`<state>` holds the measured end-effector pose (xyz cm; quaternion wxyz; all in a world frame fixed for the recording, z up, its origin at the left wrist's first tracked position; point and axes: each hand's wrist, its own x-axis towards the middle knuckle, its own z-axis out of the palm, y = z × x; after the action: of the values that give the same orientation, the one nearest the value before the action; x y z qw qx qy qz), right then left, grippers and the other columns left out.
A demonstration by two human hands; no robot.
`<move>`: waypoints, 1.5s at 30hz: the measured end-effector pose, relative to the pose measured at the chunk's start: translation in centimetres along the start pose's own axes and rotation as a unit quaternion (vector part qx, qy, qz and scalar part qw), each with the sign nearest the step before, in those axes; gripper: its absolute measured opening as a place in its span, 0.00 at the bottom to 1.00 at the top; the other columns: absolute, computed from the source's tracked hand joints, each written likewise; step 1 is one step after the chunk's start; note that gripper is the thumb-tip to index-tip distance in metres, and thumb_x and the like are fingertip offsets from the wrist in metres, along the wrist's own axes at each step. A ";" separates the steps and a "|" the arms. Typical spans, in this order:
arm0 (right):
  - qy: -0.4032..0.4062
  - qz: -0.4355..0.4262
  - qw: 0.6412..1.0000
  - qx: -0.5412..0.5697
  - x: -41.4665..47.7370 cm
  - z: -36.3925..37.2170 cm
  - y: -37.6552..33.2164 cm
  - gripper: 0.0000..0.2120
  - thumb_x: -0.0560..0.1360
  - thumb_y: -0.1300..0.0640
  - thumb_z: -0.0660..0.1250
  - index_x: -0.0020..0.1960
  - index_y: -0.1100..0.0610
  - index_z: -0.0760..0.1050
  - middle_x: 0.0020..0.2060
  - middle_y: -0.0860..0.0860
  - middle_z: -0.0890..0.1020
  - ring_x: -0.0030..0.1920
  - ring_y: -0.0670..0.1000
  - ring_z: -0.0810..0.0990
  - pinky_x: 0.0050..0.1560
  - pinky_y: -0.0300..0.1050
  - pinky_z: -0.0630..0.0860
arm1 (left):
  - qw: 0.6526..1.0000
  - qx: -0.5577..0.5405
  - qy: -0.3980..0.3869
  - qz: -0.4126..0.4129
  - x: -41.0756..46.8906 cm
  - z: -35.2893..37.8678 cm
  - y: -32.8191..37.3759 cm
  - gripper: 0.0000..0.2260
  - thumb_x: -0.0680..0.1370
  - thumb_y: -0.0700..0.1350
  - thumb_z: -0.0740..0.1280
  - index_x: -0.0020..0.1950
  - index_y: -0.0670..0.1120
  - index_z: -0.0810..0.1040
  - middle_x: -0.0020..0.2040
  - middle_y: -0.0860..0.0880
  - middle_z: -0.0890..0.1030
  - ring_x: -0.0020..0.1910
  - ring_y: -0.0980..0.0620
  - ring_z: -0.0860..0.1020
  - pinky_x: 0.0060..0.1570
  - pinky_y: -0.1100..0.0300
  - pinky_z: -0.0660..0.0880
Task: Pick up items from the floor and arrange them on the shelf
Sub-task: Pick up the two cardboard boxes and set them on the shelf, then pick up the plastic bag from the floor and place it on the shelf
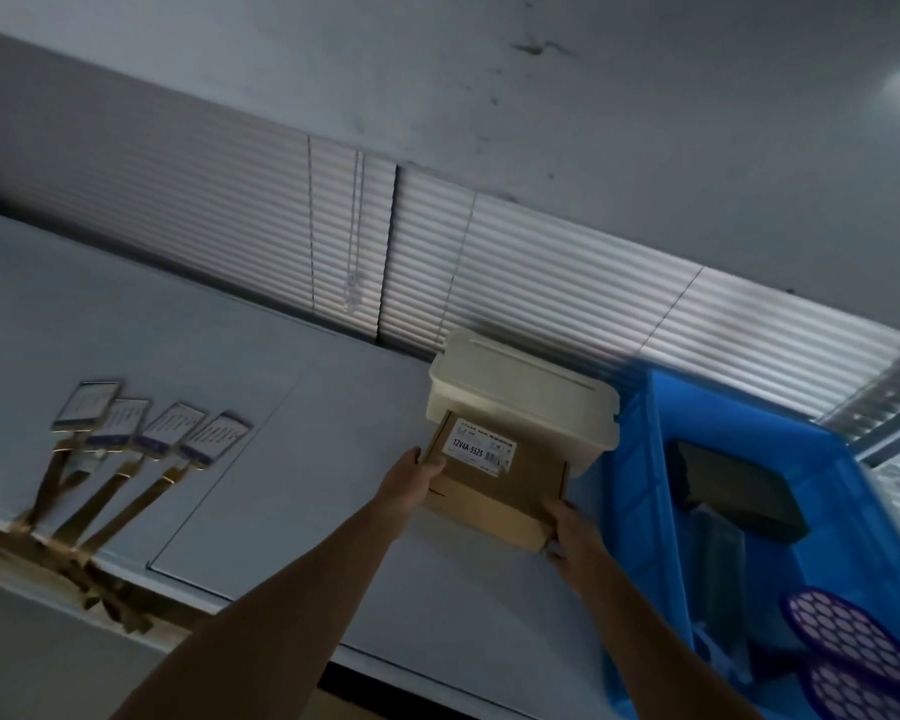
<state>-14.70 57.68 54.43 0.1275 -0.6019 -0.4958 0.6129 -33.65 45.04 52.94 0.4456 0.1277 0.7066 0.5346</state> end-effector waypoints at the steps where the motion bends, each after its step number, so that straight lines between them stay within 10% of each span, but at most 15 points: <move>1: 0.021 0.002 0.999 -0.029 -0.2 0.1 0.5 0.19 0.80 0.50 0.63 0.65 0.61 0.72 0.51 0.57 0.78 0.48 0.56 0.80 0.50 0.53 0.78 | 1.000 0.010 0.002 0.014 -0.2 0.0 -0.4 0.19 0.78 0.52 0.64 0.67 0.44 0.76 0.63 0.44 0.81 0.60 0.45 0.79 0.55 0.54 0.75; 12: 0.032 -0.005 0.999 0.017 0.2 1.0 1.1 0.24 0.82 0.47 0.60 0.74 0.56 0.66 0.65 0.56 0.73 0.65 0.59 0.72 0.66 0.58 0.71 | 0.999 -0.030 0.009 0.024 -0.6 0.8 -0.1 0.23 0.79 0.48 0.63 0.73 0.43 0.69 0.65 0.47 0.77 0.63 0.46 0.76 0.67 0.49 0.71; 15: 0.059 0.005 0.998 0.009 -0.4 0.9 2.1 0.21 0.81 0.48 0.61 0.68 0.60 0.72 0.55 0.57 0.76 0.56 0.57 0.74 0.59 0.57 0.73 | 0.999 -0.025 0.021 0.009 -0.9 -0.2 -1.4 0.33 0.73 0.60 0.64 0.73 0.42 0.69 0.70 0.44 0.75 0.67 0.44 0.74 0.68 0.47 0.70; 19: 0.079 0.031 0.996 -0.037 -4.5 2.0 5.0 0.09 0.81 0.56 0.63 0.50 0.63 0.75 0.37 0.57 0.72 0.38 0.55 0.72 0.47 0.54 0.74 | 0.991 -0.114 0.065 -0.020 -5.1 -5.2 -5.2 0.19 0.69 0.49 0.69 0.59 0.49 0.81 0.55 0.48 0.82 0.53 0.48 0.80 0.55 0.57 0.75; 24: -0.097 -0.091 0.958 -0.252 -12.6 10.1 10.1 0.14 0.80 0.55 0.64 0.40 0.63 0.74 0.37 0.58 0.78 0.40 0.56 0.78 0.45 0.50 0.70 | 0.976 -0.158 0.147 -0.034 -14.2 -16.2 -14.5 0.07 0.75 0.38 0.68 0.41 0.49 0.80 0.33 0.49 0.80 0.31 0.51 0.76 0.38 0.58 0.72; 28: -0.252 -0.192 0.867 -0.384 -19.4 22.5 14.3 0.05 0.80 0.51 0.64 0.51 0.47 0.79 0.46 0.45 0.83 0.47 0.46 0.81 0.50 0.48 0.76 | 0.949 -0.138 0.254 -0.125 -23.1 -27.2 -25.6 0.05 0.73 0.40 0.69 0.38 0.49 0.81 0.29 0.51 0.80 0.34 0.46 0.77 0.41 0.56 0.74; 31: -0.336 -0.230 0.783 -0.469 -24.4 33.7 18.6 0.08 0.79 0.52 0.65 0.57 0.51 0.78 0.49 0.48 0.82 0.46 0.46 0.79 0.43 0.41 0.73 | 0.905 -0.168 0.325 -0.215 -30.4 -35.9 -34.6 0.03 0.76 0.38 0.69 0.46 0.40 0.80 0.33 0.45 0.79 0.33 0.46 0.76 0.32 0.63 0.75; 33: -0.373 -0.264 0.721 -0.521 -27.4 41.0 22.5 0.10 0.79 0.53 0.65 0.58 0.53 0.78 0.53 0.51 0.83 0.51 0.51 0.81 0.46 0.42 0.75 | 0.872 -0.192 0.362 -0.266 -35.0 -41.4 -40.0 0.09 0.76 0.39 0.68 0.53 0.35 0.81 0.36 0.43 0.80 0.37 0.43 0.78 0.44 0.55 0.78; 40: -0.462 -0.275 0.502 -0.678 -33.7 62.3 35.2 0.15 0.78 0.52 0.62 0.63 0.53 0.77 0.59 0.52 0.82 0.59 0.54 0.80 0.53 0.44 0.74 | 0.800 -0.168 0.431 -0.383 -44.2 -55.6 -51.7 0.08 0.76 0.48 0.68 0.53 0.48 0.81 0.49 0.44 0.84 0.48 0.43 0.82 0.55 0.49 0.79; 45: -0.483 -0.219 0.445 -0.721 -30.9 75.9 45.4 0.17 0.76 0.52 0.64 0.64 0.54 0.77 0.60 0.53 0.83 0.61 0.54 0.80 0.58 0.44 0.74 | 0.802 -0.156 0.411 -0.405 -39.6 -62.7 -61.3 0.10 0.76 0.50 0.67 0.56 0.50 0.80 0.50 0.47 0.84 0.46 0.48 0.82 0.48 0.54 0.79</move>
<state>-52.75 -21.66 22.38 -0.4828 0.0449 -0.8562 0.1787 -40.96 -45.43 21.08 0.3039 -0.4733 0.7175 0.4108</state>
